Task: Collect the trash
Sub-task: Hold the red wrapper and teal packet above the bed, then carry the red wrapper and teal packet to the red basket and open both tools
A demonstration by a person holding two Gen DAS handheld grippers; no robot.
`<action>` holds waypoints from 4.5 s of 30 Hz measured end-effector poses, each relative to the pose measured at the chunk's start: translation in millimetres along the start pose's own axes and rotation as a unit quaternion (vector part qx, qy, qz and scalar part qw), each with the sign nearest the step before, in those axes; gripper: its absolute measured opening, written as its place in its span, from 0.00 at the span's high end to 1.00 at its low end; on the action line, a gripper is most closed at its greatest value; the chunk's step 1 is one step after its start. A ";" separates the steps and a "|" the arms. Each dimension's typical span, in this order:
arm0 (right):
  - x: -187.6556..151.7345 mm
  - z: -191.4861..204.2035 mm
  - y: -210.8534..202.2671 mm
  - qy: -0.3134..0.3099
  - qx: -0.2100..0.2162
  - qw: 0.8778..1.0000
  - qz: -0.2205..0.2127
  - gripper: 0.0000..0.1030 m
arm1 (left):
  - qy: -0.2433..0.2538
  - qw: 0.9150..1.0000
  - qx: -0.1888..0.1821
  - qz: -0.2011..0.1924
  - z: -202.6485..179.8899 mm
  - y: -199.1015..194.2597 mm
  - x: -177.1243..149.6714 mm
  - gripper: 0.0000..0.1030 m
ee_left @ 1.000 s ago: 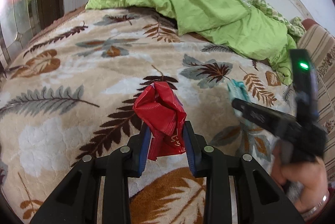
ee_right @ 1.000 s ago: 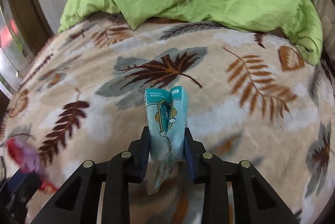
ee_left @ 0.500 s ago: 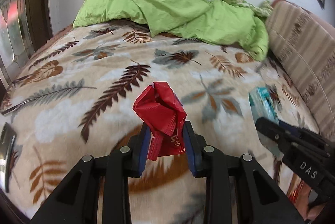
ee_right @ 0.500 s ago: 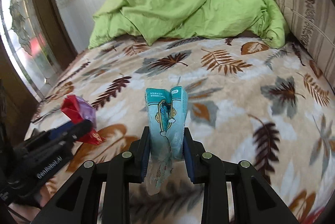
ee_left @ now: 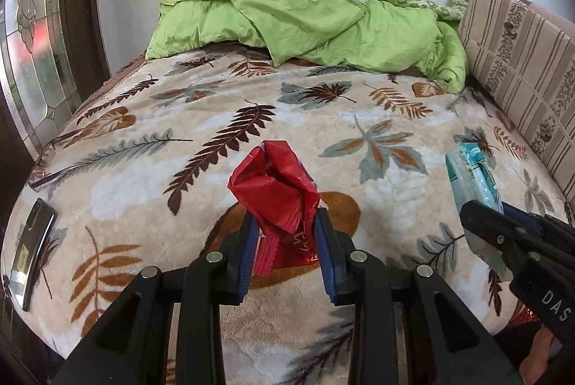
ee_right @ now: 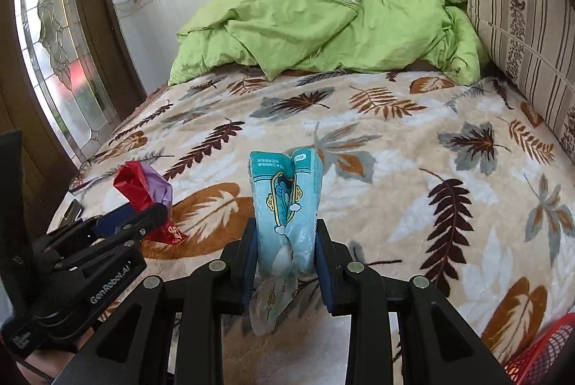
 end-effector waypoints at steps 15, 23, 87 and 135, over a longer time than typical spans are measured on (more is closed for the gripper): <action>1.9 -1.6 2.9 0.003 -0.003 1.000 -0.004 0.70 | 0.013 1.000 0.012 -0.010 -0.9 0.1 3.9 0.71; 2.5 -3.0 1.9 0.008 -0.003 1.000 -0.007 0.70 | 0.015 1.000 0.013 -0.010 -2.9 -0.1 3.9 0.71; 3.7 -5.3 -0.4 0.009 0.000 1.000 -0.004 0.70 | 0.026 0.999 0.020 -0.012 -24.3 -5.0 4.3 0.71; -54.6 -266.1 -270.6 0.300 -0.131 0.939 -0.108 0.61 | 0.242 0.885 -0.397 0.013 -183.0 -91.0 14.9 0.61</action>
Point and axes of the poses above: each gripper's, at about its wrist camera, not at the fingertips, and y roughly the way its jaws point, z to its left, x to its top, the point moved 9 cm from there along y, roughly the way its jaws point, and after that the axes turned 13 degrees about y, right-handed, at the moved point
